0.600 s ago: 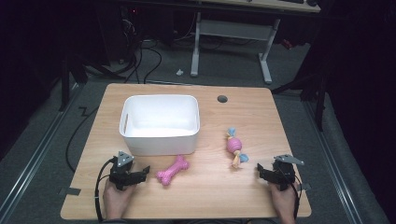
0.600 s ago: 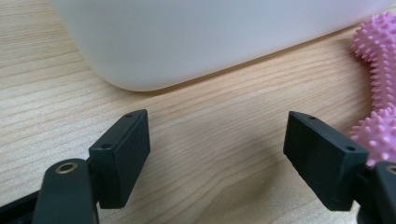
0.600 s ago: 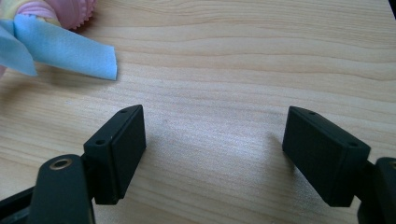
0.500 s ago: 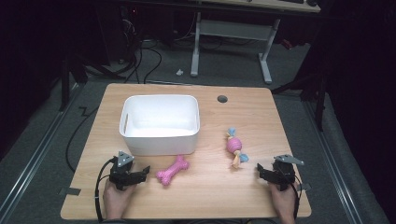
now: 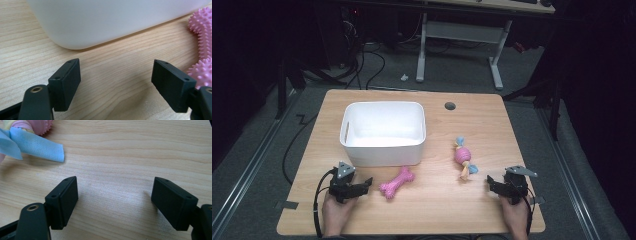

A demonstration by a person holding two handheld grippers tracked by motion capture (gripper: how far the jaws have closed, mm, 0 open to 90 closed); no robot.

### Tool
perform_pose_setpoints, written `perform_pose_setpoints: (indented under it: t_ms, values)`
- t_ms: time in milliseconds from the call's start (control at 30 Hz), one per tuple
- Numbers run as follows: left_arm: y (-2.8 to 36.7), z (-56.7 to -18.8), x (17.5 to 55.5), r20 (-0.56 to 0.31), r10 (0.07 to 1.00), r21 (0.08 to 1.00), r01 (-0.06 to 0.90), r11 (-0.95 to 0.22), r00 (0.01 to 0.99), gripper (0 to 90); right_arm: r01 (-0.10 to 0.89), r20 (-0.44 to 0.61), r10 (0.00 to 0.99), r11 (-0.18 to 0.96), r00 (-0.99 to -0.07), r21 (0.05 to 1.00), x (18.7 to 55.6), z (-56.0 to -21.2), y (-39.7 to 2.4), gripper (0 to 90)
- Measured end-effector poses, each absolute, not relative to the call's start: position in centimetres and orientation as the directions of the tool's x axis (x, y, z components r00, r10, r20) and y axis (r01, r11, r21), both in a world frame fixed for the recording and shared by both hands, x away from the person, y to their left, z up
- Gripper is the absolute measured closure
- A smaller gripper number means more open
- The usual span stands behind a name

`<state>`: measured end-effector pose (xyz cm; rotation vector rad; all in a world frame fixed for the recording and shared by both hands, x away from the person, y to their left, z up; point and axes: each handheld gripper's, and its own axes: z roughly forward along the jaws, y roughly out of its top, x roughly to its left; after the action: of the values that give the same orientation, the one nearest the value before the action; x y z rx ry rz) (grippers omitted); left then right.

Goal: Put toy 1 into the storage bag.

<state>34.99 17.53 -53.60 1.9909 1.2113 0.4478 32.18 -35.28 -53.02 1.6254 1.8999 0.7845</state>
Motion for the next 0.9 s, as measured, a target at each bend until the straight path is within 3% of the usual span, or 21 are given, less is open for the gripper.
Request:
perform_pose_setpoints:
  t_ms: [433,900]
  values:
    - [17.55,-53.61,35.09,-0.054,0.856,0.747,0.590,-0.307,0.513,25.7,0.691,-0.015,0.988,0.117,-0.151,0.713,32.17,-53.01,-35.24,21.6]
    - [17.54,-52.85,34.58,-0.101,0.850,0.767,0.584,-0.265,0.518,26.2,0.687,-0.017,0.986,0.126,-0.164,0.715,32.14,-53.03,-35.15,22.0]
